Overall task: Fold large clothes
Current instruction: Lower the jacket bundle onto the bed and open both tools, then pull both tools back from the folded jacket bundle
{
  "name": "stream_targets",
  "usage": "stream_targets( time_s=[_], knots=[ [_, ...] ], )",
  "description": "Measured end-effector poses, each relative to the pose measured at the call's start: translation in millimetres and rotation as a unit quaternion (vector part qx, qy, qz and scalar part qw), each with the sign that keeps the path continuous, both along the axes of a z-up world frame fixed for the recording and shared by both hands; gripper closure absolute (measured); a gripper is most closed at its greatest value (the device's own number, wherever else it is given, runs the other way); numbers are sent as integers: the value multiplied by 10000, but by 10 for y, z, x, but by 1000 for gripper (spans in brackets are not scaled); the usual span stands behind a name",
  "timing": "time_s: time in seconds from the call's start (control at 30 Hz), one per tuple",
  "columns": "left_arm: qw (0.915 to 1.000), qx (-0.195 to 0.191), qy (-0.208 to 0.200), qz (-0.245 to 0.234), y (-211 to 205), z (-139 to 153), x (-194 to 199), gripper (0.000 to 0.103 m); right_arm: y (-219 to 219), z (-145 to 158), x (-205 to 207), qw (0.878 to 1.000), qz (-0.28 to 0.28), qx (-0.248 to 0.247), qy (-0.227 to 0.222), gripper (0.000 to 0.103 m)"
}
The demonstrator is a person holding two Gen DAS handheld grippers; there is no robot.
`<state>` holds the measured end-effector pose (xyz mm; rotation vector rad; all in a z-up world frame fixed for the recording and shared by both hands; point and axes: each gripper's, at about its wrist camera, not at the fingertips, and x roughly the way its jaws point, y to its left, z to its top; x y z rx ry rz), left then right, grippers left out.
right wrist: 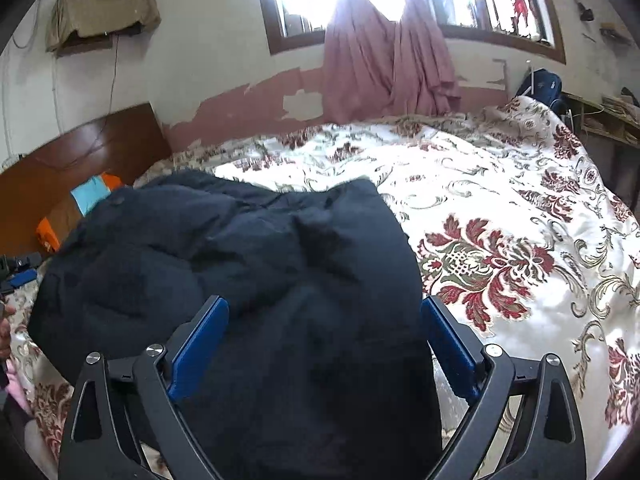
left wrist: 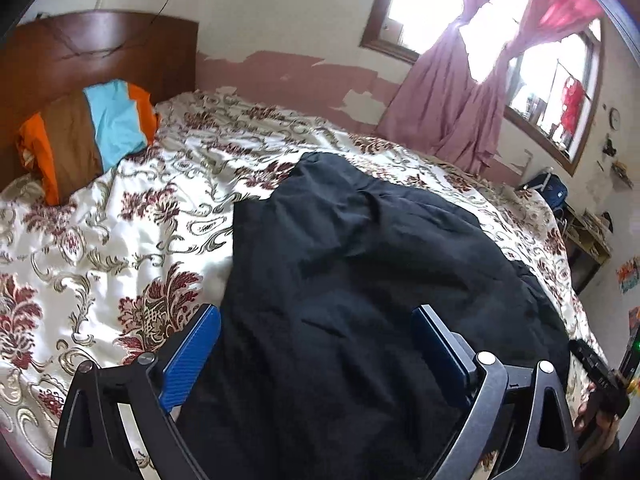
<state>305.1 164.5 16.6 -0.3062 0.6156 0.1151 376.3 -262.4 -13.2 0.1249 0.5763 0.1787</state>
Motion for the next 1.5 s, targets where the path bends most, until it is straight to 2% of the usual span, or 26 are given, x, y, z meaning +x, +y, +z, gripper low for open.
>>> stream_targets(
  time_s=[0.1, 0.33, 0.67, 0.87, 1.2, 1.5],
  knots=[
    [9997, 166, -121, -151, -154, 73, -119, 5, 20, 110, -123, 9998, -11, -12, -178, 7],
    [9981, 227, -422, -399, -426, 252, -392, 4, 126, 438, -401, 9982, 191, 44, -564, 5],
    [9895, 918, -932, -610, -933, 586, -953, 0, 310, 766, -868, 9930, 569, 243, -1003, 4],
    [9859, 1237, -940, -623, -1146, 669, -1187, 0, 359, 893, -1144, 9920, 527, 179, -1137, 3],
    [9827, 1230, -1257, -582, -1294, 749, -1614, 0, 471, 1019, -1634, 9868, 732, 84, -1444, 3],
    [9829, 1261, -1211, -574, -1359, 685, -1865, 0, 556, 1066, -2020, 9840, 723, -65, -1630, 3]
  ],
)
